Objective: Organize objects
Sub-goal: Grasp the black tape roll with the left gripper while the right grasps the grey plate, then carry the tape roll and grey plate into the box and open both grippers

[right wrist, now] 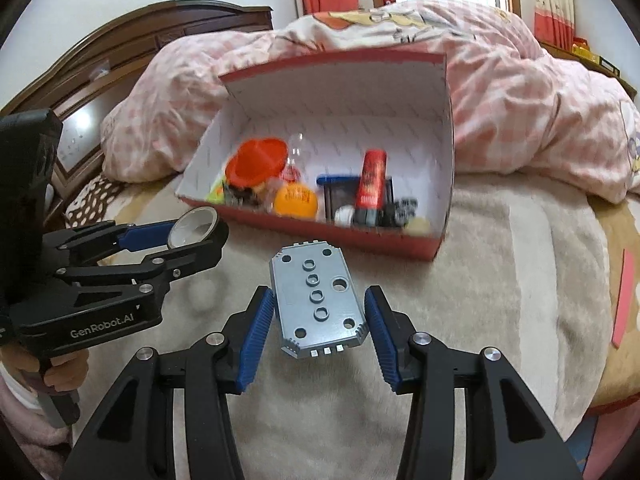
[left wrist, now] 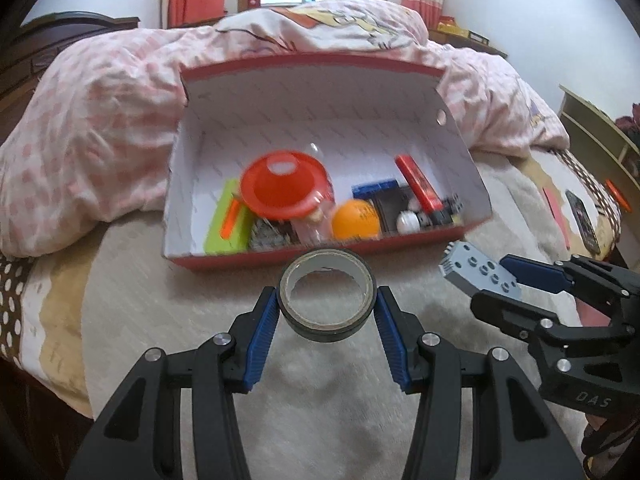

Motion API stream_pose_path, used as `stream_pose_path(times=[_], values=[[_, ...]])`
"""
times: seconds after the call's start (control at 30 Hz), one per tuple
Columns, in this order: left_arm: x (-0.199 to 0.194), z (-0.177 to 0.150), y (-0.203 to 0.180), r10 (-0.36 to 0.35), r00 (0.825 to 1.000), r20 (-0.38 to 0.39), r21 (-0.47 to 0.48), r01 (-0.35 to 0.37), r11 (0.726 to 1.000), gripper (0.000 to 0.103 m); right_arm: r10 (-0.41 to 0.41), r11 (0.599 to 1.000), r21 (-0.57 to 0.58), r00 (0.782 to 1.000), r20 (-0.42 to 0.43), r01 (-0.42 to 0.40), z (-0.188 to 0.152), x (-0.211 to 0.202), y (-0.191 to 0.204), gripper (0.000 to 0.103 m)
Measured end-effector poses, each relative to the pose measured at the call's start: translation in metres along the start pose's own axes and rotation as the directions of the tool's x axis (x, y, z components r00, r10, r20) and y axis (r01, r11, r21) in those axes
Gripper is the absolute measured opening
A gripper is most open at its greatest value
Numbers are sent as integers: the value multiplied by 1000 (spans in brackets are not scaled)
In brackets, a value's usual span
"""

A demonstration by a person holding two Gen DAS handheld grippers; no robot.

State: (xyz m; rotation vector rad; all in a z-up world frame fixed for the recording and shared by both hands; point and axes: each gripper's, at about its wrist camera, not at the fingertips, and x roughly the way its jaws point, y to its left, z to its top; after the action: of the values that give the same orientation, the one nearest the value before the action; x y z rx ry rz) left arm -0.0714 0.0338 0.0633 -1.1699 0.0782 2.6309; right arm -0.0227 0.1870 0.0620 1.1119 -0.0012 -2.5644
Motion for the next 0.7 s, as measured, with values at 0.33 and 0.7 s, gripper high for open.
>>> stream_pose_path(times=[0.33,0.7], values=[[1,34,17,33,999,36,-57,-31,998,49,-24,1000,-15,999,42,25,33,-3,0,48],[24,68,22,45,998,51,-72,-41,997,49,-54,999,3,998,42,54,62,21,-6,48]])
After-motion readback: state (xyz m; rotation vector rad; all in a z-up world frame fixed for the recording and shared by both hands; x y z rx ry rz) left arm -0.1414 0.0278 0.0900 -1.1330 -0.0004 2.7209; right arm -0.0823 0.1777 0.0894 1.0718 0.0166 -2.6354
